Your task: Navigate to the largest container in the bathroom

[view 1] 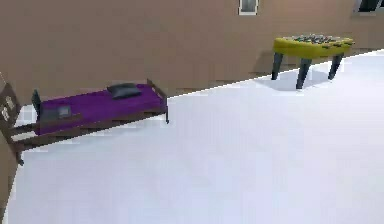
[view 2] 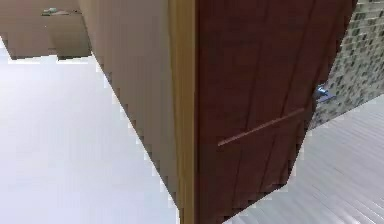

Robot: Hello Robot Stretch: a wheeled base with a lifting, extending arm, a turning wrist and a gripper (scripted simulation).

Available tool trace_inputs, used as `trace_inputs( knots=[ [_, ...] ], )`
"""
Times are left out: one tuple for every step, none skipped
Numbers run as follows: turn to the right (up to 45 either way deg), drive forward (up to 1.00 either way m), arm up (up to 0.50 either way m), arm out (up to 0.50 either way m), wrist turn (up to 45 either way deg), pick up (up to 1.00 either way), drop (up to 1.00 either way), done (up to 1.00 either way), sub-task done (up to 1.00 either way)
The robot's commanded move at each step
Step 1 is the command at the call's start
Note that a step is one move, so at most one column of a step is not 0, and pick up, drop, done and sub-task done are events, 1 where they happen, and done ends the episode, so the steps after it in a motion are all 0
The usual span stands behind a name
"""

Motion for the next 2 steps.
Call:
trace_inputs(
  knots=[
    [45.0, 0.00, 0.00, 0.00, 0.0, 0.00, 0.00, 0.00, 0.00],
    [45.0, 0.00, 0.00, 0.00, 0.0, 0.00, 0.00, 0.00, 0.00]
  ],
)
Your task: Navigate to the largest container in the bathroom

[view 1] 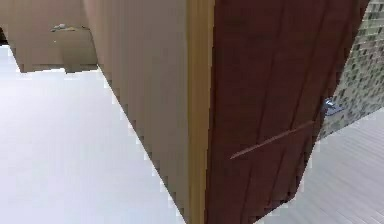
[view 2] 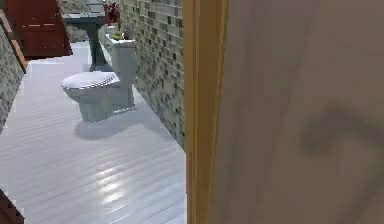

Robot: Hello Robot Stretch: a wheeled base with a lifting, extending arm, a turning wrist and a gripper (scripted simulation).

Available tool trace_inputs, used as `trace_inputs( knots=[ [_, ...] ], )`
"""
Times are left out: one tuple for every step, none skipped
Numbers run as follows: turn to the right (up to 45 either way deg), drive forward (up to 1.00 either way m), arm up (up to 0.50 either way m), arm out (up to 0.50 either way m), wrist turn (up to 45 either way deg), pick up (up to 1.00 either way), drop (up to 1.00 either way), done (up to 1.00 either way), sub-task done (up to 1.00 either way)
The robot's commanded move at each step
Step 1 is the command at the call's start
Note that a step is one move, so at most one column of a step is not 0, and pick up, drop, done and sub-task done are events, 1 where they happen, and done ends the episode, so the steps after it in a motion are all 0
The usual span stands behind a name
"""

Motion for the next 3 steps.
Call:
trace_inputs(
  knots=[
    [45.0, 0.00, 0.00, 0.00, 0.0, 0.00, 0.00, 0.00, 0.00],
    [6.0, 0.00, 0.00, 0.00, 0.0, 0.00, 0.00, 0.00, 0.00],
    [0.0, 1.00, 0.00, 0.00, 0.0, 0.00, 0.00, 0.00, 0.00]
  ],
)
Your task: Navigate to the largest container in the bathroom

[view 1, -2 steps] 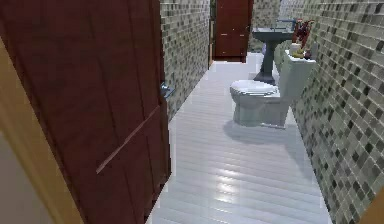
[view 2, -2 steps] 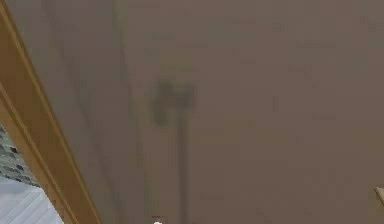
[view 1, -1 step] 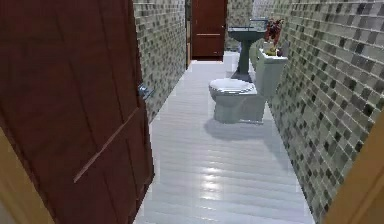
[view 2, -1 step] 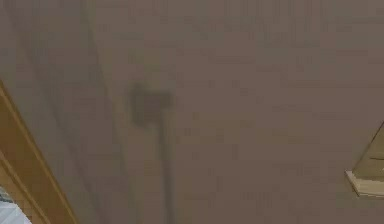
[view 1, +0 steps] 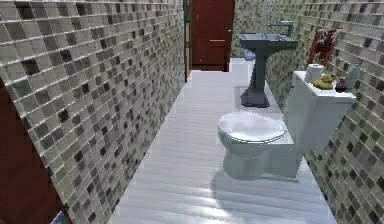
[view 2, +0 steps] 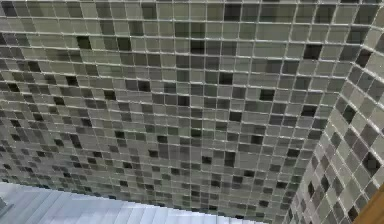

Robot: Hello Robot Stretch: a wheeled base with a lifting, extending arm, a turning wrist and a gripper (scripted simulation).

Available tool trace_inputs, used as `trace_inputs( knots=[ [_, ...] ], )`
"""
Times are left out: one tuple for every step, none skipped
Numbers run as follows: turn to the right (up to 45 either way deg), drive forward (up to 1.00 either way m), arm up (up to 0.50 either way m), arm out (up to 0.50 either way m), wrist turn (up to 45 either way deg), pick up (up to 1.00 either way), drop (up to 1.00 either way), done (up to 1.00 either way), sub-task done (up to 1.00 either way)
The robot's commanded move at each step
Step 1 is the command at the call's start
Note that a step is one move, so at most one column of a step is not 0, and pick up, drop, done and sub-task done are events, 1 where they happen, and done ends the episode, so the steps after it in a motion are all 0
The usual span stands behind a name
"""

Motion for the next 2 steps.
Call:
trace_inputs(
  knots=[
    [0.0, 1.00, 0.00, 0.00, 0.0, 0.00, 0.00, 0.00, 0.00],
    [0.0, 0.35, 0.00, 0.00, 0.0, 0.00, 0.00, 0.00, 0.00]
  ],
)
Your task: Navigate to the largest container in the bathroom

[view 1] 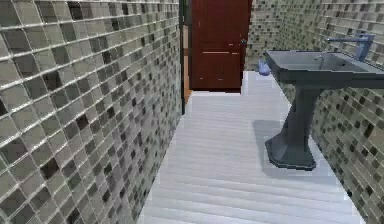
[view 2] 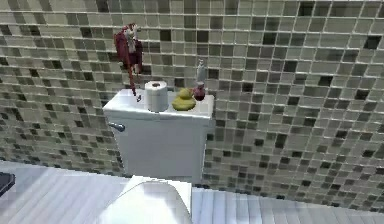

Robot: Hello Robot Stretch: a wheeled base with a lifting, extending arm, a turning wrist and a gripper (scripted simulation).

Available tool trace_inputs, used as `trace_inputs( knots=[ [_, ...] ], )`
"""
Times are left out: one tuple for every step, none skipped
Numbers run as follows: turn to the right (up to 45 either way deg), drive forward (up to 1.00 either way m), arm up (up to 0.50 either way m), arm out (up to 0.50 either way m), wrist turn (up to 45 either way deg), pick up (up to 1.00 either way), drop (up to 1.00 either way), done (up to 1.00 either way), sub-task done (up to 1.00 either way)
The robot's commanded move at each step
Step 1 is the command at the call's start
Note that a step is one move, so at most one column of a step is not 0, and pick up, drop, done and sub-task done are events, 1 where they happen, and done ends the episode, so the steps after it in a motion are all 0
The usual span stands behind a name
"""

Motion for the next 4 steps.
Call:
trace_inputs(
  knots=[
    [3.0, 0.00, 0.00, 0.00, 0.0, 0.00, 0.00, 0.00, 0.00],
    [0.0, 1.00, 0.00, 0.00, 0.0, 0.00, 0.00, 0.00, 0.00],
    [0.0, 1.00, 0.00, 0.00, 0.0, 0.00, 0.00, 0.00, 0.00],
    [3.0, 0.00, 0.00, 0.00, 0.0, 0.00, 0.00, 0.00, 0.00]
  ],
)
